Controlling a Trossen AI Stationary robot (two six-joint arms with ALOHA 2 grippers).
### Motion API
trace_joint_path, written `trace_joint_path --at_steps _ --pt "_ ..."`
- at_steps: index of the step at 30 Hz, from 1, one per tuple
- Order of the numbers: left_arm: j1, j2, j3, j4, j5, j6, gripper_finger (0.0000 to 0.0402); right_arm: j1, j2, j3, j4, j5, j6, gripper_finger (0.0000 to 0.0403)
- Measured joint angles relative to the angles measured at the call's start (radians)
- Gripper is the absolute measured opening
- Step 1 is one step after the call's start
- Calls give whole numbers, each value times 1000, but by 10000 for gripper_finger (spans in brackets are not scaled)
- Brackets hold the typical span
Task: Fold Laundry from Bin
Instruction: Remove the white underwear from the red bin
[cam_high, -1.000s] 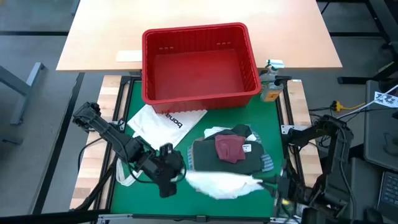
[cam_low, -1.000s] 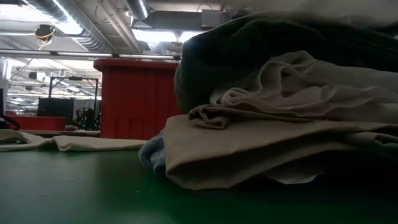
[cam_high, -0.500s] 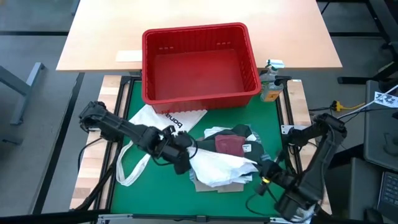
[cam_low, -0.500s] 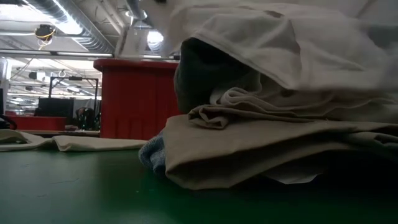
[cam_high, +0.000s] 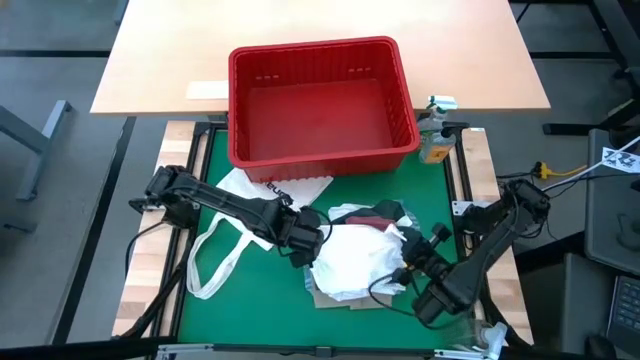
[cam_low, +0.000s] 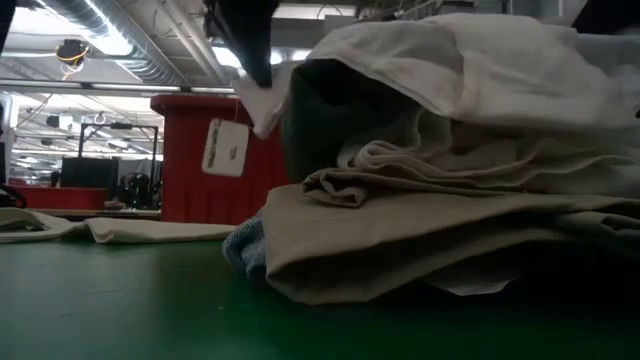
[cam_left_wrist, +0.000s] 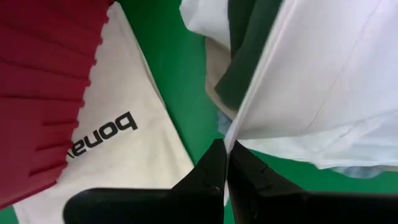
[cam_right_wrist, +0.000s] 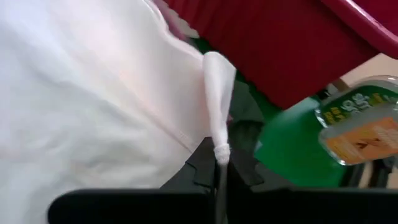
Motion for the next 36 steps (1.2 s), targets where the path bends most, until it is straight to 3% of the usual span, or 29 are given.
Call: trace_joint_path --at_steps 6,13,25,29,36 --pt "23 46 0 -3 0 39 0 -71 0 -58 0 -4 -47 12" --pt "35 49 0 2 -2 53 0 -137 -1 -77 3 -88 -127 12" --pt "34 49 0 2 -2 52 0 -163 -1 -77 1 -111 -129 14" --pt "34 49 0 1 -1 52 0 -163 -1 -77 -1 -113 -129 40" --pt "29 49 -1 -2 -1 52 0 -163 -1 -77 -3 -143 -200 123"
